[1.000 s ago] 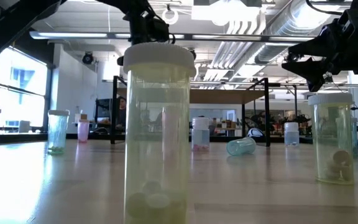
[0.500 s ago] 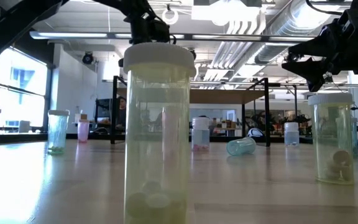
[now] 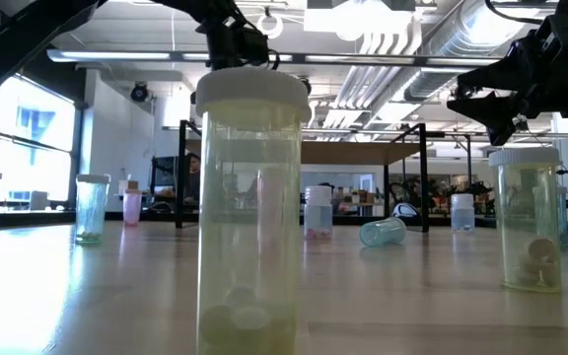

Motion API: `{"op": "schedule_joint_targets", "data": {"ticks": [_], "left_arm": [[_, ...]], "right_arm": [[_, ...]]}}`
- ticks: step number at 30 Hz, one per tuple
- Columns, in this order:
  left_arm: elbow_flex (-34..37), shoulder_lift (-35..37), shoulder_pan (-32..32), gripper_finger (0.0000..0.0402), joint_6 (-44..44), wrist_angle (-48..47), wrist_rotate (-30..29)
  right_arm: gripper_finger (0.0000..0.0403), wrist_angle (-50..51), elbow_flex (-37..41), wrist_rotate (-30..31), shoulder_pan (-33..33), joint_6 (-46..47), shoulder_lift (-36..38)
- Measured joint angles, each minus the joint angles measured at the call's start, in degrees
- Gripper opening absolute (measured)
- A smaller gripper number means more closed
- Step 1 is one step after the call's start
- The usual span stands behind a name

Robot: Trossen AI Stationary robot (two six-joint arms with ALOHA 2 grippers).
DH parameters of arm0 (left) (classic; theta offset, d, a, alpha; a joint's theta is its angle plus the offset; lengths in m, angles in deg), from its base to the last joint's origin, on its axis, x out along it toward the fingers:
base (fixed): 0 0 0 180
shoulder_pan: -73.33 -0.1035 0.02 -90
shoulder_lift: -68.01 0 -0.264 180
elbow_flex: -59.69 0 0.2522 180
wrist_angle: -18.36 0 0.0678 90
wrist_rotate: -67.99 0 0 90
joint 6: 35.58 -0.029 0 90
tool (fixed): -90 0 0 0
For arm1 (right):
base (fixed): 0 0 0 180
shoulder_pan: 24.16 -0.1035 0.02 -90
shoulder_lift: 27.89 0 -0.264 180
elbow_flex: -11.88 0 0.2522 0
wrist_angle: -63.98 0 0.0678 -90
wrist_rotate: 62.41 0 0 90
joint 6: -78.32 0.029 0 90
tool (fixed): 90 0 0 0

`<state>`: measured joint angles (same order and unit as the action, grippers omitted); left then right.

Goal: Pick and place medicine bottles onto shelf by color
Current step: Put the left transparent pill bottle on the shelf

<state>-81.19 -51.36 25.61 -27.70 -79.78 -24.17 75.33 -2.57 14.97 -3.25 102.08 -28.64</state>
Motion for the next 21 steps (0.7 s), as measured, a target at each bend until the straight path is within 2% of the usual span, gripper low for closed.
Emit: {"op": "schedule_joint_targets", "data": {"ticks": [8, 14, 21], "left_arm": [[-7.94, 0.24, 0.0, 0.0203, -3.07, -0.01, 0.02], [-7.9, 4.12, -0.36, 0.02, -8.23, 0.61, 1.23], [-7.88, 9.13, 0.82, 0.019, -10.19, 1.24, 3.06]], "right_arm": [[0.0216, 0.0, 0.0, -0.02, 0.0, 0.0, 0.0], [0.0216, 0.02, 0.0, -0.04, 0.02, 0.02, 0.0], [0.0216, 0.01, 0.0, -0.07, 0.01, -0.01, 0.0]]}}
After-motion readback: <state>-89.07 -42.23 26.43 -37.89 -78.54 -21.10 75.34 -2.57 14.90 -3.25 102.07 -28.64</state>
